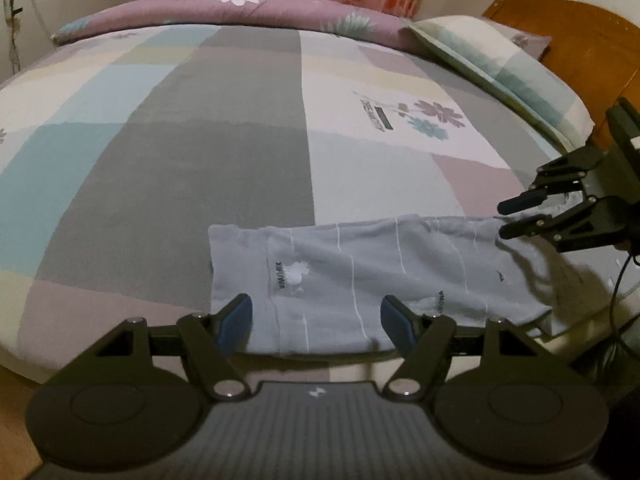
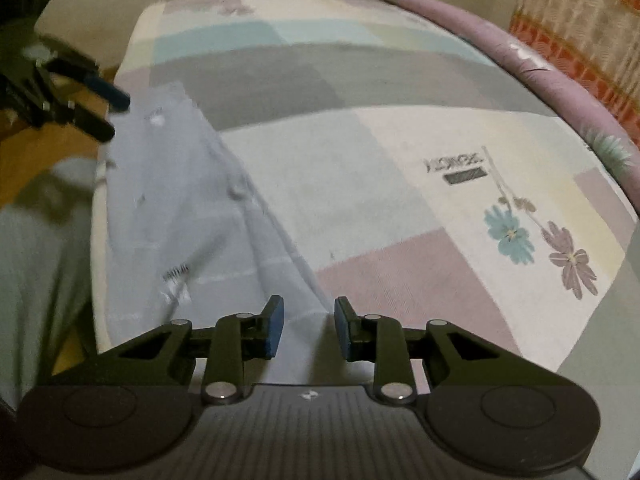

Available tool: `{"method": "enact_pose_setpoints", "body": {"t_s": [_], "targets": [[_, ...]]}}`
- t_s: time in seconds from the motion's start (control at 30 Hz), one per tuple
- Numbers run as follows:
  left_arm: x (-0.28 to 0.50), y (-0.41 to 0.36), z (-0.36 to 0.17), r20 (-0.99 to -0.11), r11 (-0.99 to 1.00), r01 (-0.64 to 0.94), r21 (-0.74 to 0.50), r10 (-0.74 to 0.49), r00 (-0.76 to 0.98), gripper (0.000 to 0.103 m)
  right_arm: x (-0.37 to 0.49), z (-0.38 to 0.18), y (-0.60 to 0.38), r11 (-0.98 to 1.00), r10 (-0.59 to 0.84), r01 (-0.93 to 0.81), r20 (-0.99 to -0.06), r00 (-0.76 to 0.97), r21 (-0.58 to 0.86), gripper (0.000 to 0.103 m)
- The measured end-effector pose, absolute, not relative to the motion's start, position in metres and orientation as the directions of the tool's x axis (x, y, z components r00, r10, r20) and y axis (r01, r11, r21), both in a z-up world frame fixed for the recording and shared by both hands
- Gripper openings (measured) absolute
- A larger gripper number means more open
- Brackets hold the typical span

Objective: Fold clothes

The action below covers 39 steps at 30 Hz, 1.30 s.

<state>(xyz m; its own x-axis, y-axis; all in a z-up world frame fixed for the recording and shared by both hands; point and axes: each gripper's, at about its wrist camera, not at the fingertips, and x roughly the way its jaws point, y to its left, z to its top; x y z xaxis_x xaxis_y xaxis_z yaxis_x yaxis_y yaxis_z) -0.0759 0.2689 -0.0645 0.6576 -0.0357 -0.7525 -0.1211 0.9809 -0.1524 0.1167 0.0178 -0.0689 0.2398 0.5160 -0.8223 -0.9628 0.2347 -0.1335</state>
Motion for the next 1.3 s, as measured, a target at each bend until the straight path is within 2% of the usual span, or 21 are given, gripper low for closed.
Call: {"method": "enact_pose_setpoints", "body": {"t_s": [0.07, 0.13, 0.6, 0.7, 0.8, 0.9, 1.1, 1.3], "targets": [[-0.073, 0.268, -0.067, -0.761, 0.984, -0.112, -0.142, -0.036, 0.648, 0.071, 0.116, -0.076, 0.02, 0.217, 0.494, -0.964, -0.834, 0.245, -0.155, 0.024], [-0.07, 0.268, -0.07, -0.769, 0.986, -0.103, -0.131, -0.035, 0.639, 0.071, 0.116, -0.078, 0.02, 0.204, 0.494, -0.968, -0.837, 0.234, -0.15, 0.003], [-0.061, 0.276, -0.074, -0.781, 0.991, -0.096, -0.096, -0.015, 0.624, 0.072, 0.121, -0.068, 0.004, 0.292, 0.477, -0.937, -0.82, 0.317, -0.192, 0.004], [-0.065, 0.271, -0.072, -0.782, 0.992, -0.081, -0.093, -0.022, 0.623, 0.072, 0.112, -0.056, 0.001, 0.299, 0.488, -0.933, -0.808, 0.329, -0.2, 0.012], [-0.069, 0.265, -0.07, -0.783, 0.994, -0.062, -0.089, -0.031, 0.622, 0.072, 0.092, -0.042, -0.013, 0.235, 0.528, -0.963, -0.815, 0.238, -0.129, 0.023], [-0.074, 0.258, -0.068, -0.784, 0.996, -0.042, -0.084, -0.04, 0.62, 0.072, 0.074, -0.043, -0.025, 0.211, 0.52, -0.976, -0.838, 0.165, -0.062, 0.023], [-0.082, 0.248, -0.064, -0.784, 0.997, -0.01, -0.08, -0.056, 0.619, 0.072, 0.055, -0.064, -0.008, 0.226, 0.52, -0.974, -0.841, 0.152, -0.037, 0.023], [-0.075, 0.264, -0.067, -0.765, 0.992, -0.055, -0.114, -0.052, 0.642, 0.072, 0.049, -0.069, 0.005, 0.199, 0.525, -0.979, -0.84, 0.136, -0.034, 0.023]]}}
